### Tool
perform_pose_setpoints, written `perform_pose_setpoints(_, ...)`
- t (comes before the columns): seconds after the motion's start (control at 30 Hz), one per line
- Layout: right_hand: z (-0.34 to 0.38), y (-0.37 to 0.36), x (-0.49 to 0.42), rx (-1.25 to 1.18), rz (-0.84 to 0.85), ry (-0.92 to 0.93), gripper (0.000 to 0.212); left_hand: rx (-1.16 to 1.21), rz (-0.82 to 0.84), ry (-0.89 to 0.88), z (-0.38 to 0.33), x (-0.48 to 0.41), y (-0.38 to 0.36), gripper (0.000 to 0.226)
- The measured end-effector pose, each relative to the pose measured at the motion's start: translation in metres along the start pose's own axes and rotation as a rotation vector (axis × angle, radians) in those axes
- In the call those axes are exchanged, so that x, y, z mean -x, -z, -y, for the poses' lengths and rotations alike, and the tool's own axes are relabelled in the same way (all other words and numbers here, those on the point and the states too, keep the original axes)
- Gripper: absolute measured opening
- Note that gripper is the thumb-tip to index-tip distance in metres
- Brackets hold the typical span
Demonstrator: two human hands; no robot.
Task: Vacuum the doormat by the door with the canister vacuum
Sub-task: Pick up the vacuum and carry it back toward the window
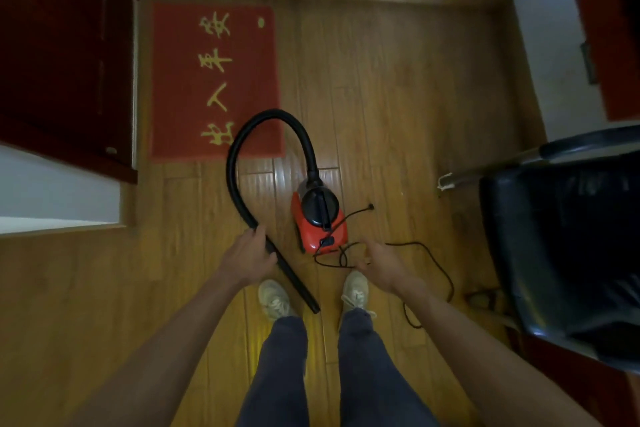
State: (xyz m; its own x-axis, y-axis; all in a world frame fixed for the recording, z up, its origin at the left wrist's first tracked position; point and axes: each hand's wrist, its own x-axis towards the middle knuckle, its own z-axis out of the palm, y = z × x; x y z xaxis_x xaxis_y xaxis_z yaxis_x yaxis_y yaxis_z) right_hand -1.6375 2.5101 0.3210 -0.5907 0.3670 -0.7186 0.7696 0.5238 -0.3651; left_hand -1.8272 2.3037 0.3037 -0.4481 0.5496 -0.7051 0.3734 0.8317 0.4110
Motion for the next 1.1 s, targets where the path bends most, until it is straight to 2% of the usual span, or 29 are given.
perform_pose_setpoints(0.2,-0.03,-0.011,0.035,0.015,0.045,-0.102,0.054,-0.057,0.009,-0.018,-0.007,0.015,-0.017,0.05)
perform_pose_setpoints(0.4,-0.067,-0.017,0.047,0.068,0.051,-0.094,0.054,-0.16,0.019,-0.034,-0.021,0.017,-0.039,0.052)
perform_pose_setpoints(0.57,-0.093,-0.007,0.048,0.109,0.064,-0.039,0.048,-0.208,0.024,-0.014,-0.039,0.022,-0.056,0.058)
perform_pose_setpoints(0.83,-0.144,0.024,0.028,0.16,0.131,0.061,0.042,-0.248,0.004,0.078,-0.081,0.026,-0.094,0.041)
perform_pose_setpoints(1.1,-0.19,0.039,-0.006,0.23,0.197,0.152,0.048,-0.288,0.047,0.159,-0.108,0.012,-0.144,0.043)
